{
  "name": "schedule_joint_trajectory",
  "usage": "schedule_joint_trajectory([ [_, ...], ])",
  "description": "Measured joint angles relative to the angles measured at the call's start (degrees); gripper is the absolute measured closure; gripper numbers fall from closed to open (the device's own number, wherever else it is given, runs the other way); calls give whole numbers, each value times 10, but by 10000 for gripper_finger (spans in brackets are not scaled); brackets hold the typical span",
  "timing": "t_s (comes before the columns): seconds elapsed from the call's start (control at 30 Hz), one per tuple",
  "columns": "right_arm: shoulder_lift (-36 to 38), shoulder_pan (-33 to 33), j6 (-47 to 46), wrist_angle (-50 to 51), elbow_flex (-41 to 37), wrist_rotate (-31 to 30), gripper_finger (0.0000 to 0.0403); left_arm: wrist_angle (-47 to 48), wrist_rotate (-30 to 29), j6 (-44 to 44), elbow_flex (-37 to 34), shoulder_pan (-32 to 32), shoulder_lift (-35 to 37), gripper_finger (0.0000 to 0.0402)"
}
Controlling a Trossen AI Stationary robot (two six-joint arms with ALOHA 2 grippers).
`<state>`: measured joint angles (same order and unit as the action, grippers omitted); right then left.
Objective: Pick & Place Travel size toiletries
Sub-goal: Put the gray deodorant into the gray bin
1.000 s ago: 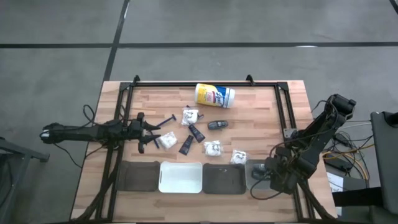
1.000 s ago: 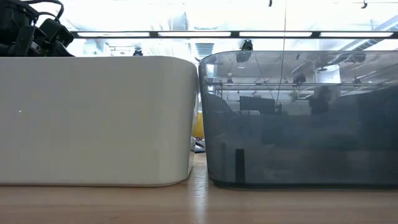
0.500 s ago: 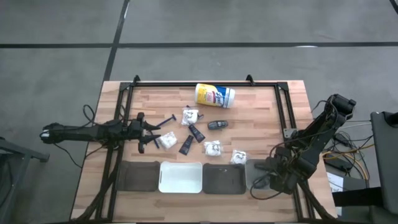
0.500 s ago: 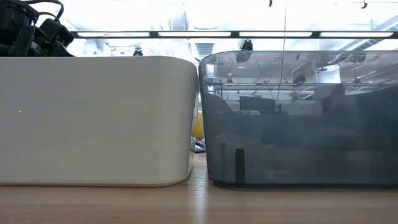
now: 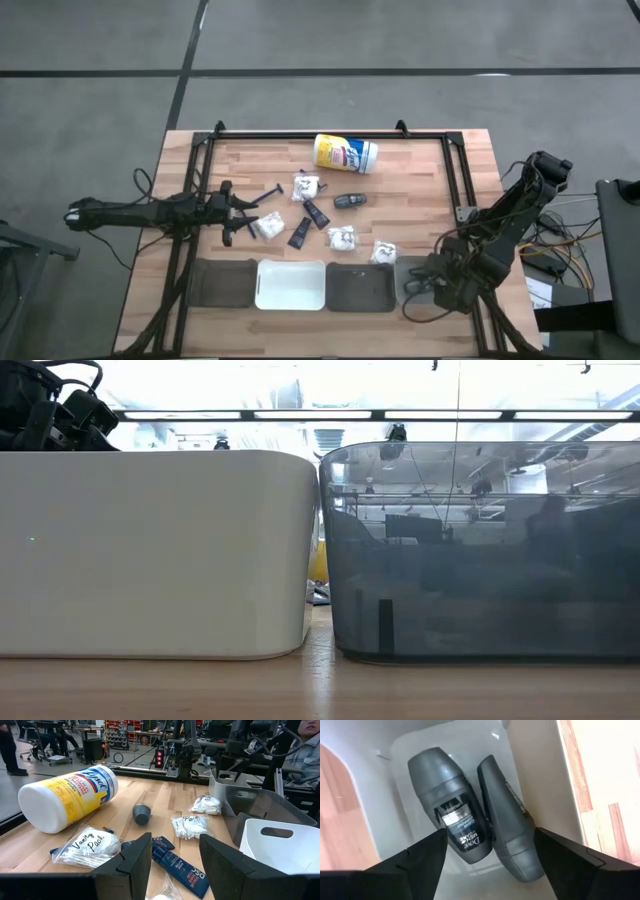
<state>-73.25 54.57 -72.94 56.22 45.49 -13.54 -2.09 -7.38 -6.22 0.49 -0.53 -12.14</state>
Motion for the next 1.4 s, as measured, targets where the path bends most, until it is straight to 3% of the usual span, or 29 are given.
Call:
schedule_joint_trajectory([
  [0.37,0,-24,12,2,19,-16,96,0,0,0,0,0,0,231],
  [0.8,0,-113,151,1,62,-47,132,0,0,0,0,0,0,231],
  [1.4,0,-346,449,-36,105,-62,170,0,0,0,0,0,0,231],
])
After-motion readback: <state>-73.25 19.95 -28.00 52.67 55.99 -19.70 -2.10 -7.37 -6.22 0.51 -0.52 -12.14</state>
